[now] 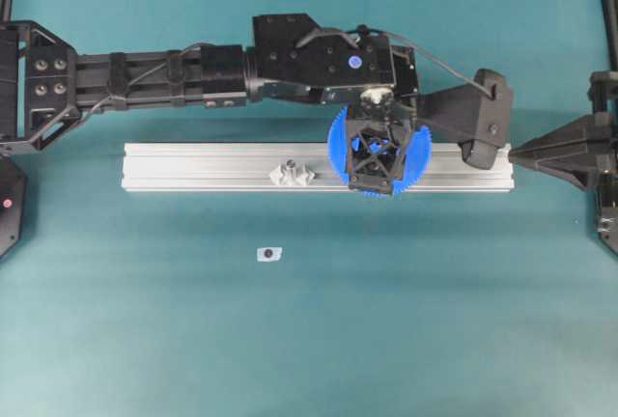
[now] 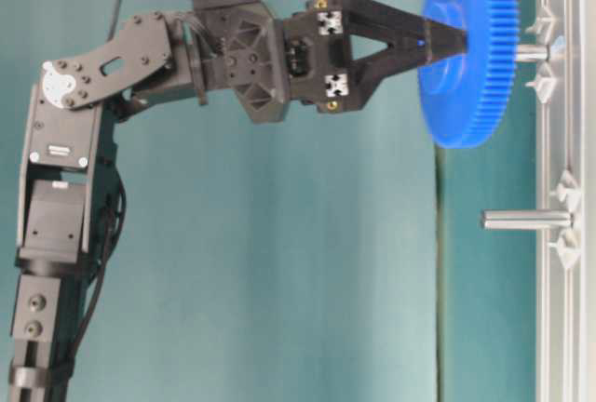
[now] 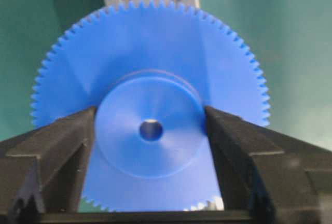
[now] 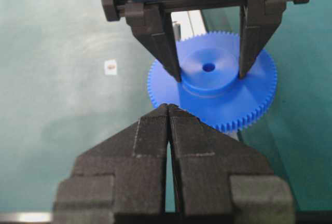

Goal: Find the location of the shaft and insert the large gear.
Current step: 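Align the gear's center hole with the shaft tip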

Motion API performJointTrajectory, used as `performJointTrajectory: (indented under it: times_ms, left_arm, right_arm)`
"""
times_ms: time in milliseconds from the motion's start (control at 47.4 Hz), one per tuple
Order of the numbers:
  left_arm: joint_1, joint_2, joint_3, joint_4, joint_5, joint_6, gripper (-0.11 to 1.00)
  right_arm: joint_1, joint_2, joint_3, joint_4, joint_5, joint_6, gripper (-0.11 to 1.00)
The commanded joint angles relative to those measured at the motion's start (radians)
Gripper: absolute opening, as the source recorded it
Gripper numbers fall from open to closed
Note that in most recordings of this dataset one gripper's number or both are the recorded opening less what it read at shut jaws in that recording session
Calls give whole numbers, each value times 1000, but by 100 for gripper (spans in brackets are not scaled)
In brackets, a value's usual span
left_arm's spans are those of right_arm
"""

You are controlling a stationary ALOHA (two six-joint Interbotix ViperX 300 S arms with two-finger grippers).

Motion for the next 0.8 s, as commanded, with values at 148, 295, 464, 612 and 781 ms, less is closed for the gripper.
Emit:
performJointTrajectory:
  times_ms: [148, 295, 464, 612, 781]
  left_arm:
    - [3, -51, 37, 3, -38, 0, 70]
    - [17, -52, 38, 2, -37, 5, 70]
    - [34, -55, 38, 2, -26, 9, 70]
    - [51, -55, 38, 2, -26, 21, 70]
    - [63, -54, 38, 2, -25, 23, 70]
  right_arm:
    - [-3, 5, -15, 0, 3, 11, -1]
    - [-3, 5, -15, 0, 3, 11, -1]
    - [-3, 6, -17, 0, 3, 12, -1]
    - [-3, 5, -17, 0, 5, 12, -1]
    - [-3, 3, -14, 0, 5, 12, -1]
